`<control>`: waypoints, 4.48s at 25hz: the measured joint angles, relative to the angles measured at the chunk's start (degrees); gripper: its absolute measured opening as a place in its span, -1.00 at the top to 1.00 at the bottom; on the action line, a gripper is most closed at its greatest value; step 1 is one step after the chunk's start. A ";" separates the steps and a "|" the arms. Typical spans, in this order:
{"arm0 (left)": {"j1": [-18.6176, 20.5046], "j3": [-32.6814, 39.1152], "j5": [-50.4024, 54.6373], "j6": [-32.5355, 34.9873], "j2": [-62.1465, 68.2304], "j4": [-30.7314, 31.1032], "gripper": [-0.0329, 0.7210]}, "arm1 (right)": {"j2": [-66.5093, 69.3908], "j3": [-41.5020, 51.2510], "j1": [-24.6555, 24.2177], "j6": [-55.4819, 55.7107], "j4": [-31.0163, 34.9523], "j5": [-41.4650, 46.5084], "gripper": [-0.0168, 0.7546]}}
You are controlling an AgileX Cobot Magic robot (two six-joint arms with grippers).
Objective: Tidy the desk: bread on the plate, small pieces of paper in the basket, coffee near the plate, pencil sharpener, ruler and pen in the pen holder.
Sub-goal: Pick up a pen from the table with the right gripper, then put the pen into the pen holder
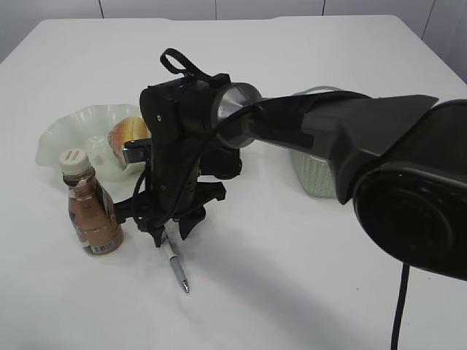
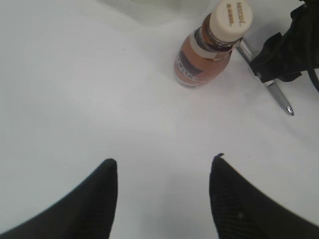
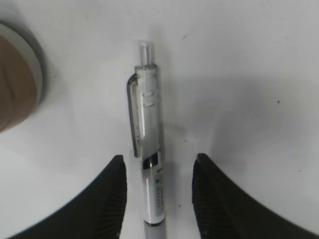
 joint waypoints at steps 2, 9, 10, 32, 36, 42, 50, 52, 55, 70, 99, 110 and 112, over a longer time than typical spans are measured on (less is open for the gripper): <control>0.00 0.00 0.00 0.00 0.00 0.00 -0.23 | 0.32 -0.12 0.00 0.00 0.39 -0.06 0.12; 0.00 0.00 0.00 0.00 0.00 0.12 -0.23 | 1.06 -0.12 0.00 0.00 0.48 -0.19 0.12; 0.00 0.00 0.00 0.00 0.00 0.12 -0.23 | 1.06 -0.12 0.00 0.00 0.39 -0.19 0.12; 0.00 0.00 -1.13 0.00 0.00 0.14 -0.23 | 1.90 -1.21 0.00 -0.65 -0.64 3.27 0.77; 0.00 0.00 -1.18 0.00 0.00 0.14 -0.23 | 2.68 -3.64 0.00 -2.43 -0.42 4.12 0.77; 0.00 0.00 -1.16 0.00 0.00 0.24 -0.23 | 3.27 -13.02 0.00 -6.91 0.78 4.39 0.77; 0.00 0.00 -0.11 0.00 0.00 0.24 -0.23 | 1.25 -17.85 -2.73 -10.21 4.84 5.23 0.77; 0.00 0.00 -0.11 0.00 0.00 0.24 -0.23 | 0.02 -17.85 -4.37 -10.92 6.03 5.29 0.77; 0.00 0.00 -0.11 0.00 0.00 0.24 -0.23 | -2.18 -17.85 -6.78 -12.32 7.97 5.51 0.77; 0.00 0.00 -0.11 0.00 0.00 -0.10 -0.23 | -12.60 -7.23 -16.21 -19.15 12.24 5.73 0.77; 0.00 0.00 -1.04 0.00 0.00 -0.71 -0.23 | -14.44 5.45 -29.51 -61.20 48.06 -13.33 0.77; 0.00 0.00 -1.04 0.00 0.00 -1.07 -0.23 | -7.93 5.45 -29.51 -89.22 70.31 -19.68 0.77; 0.00 0.00 -0.71 0.00 0.00 -1.07 -0.23 | -6.49 5.45 -29.51 -93.13 73.69 -19.82 0.77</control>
